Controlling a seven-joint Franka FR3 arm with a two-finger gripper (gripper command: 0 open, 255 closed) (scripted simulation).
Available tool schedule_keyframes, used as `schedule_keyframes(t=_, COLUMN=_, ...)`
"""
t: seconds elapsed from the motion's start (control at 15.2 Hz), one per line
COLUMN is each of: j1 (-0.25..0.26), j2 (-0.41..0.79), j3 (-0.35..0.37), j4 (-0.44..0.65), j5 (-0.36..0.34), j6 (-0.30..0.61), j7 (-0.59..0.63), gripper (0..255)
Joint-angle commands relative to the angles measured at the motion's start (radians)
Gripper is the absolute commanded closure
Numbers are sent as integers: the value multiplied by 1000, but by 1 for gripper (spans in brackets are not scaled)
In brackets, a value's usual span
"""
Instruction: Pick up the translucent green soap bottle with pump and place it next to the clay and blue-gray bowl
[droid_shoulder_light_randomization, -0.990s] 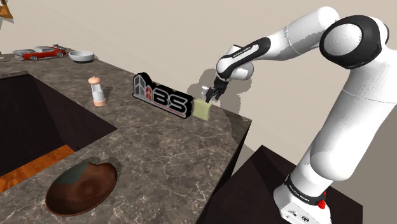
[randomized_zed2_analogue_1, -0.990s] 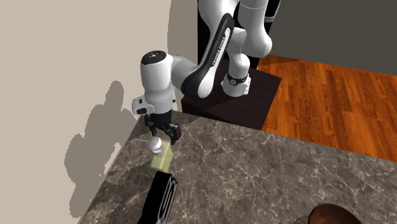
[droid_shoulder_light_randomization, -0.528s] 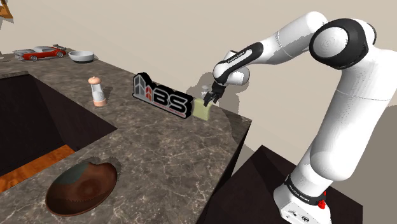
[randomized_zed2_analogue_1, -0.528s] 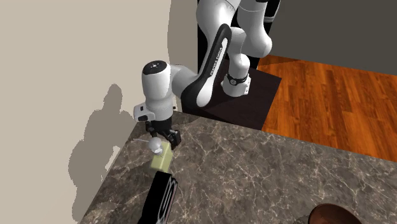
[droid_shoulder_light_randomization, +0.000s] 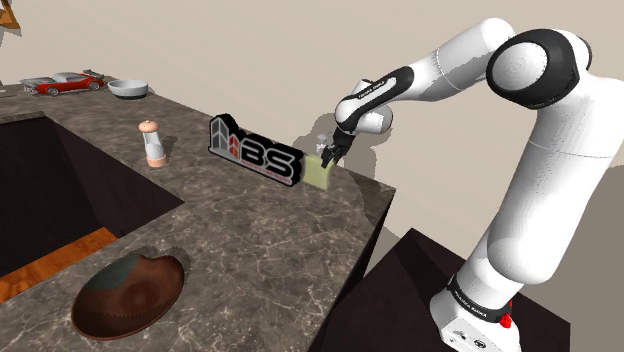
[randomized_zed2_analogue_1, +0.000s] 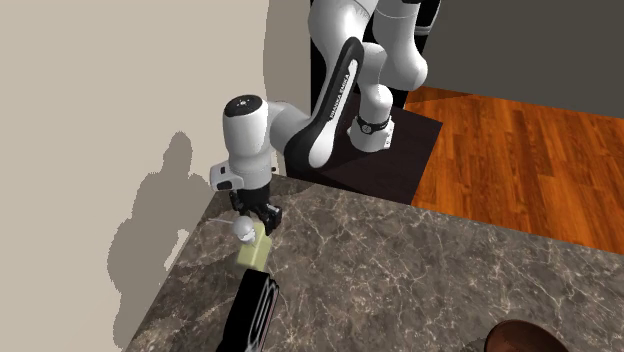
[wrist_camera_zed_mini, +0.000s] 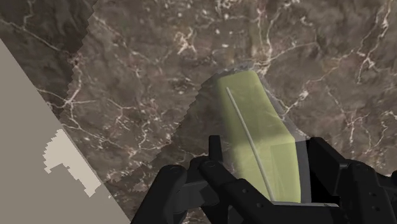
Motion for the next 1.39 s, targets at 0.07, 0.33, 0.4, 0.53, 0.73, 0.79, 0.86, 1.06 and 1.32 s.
schedule_keyframes(t=0.07, j1=0, j2=1, j3=0, j4=-1, j5=0, j6=0, j7=0, gripper=255)
schedule_keyframes(t=0.33, j1=1, j2=0, j3=0, j4=-2, j5=-1, j6=0, j7=1, gripper=255)
schedule_keyframes(t=0.4, j1=0, j2=2, j3=1, j4=0, j5=0, j6=1, j7=0, gripper=255)
schedule_keyframes(t=0.53, j1=2, j2=-16, j3=-3, j4=6, j5=-14, j6=-23, j7=13, gripper=255)
schedule_keyframes(t=0.73, j1=5, j2=-42, j3=-8, j4=18, j5=-35, j6=-58, j7=31, gripper=255)
schedule_keyframes(t=0.79, j1=5, j2=-51, j3=-10, j4=22, j5=-42, j6=-70, j7=37, gripper=255)
schedule_keyframes(t=0.86, j1=6, j2=-59, j3=-11, j4=27, j5=-48, j6=-82, j7=43, gripper=255)
schedule_keyframes(t=1.06, j1=7, j2=-82, j3=-14, j4=42, j5=-66, j6=-118, j7=59, gripper=255)
schedule_keyframes(t=1.32, j1=7, j2=-110, j3=-16, j4=65, j5=-86, j6=-167, j7=78, gripper=255)
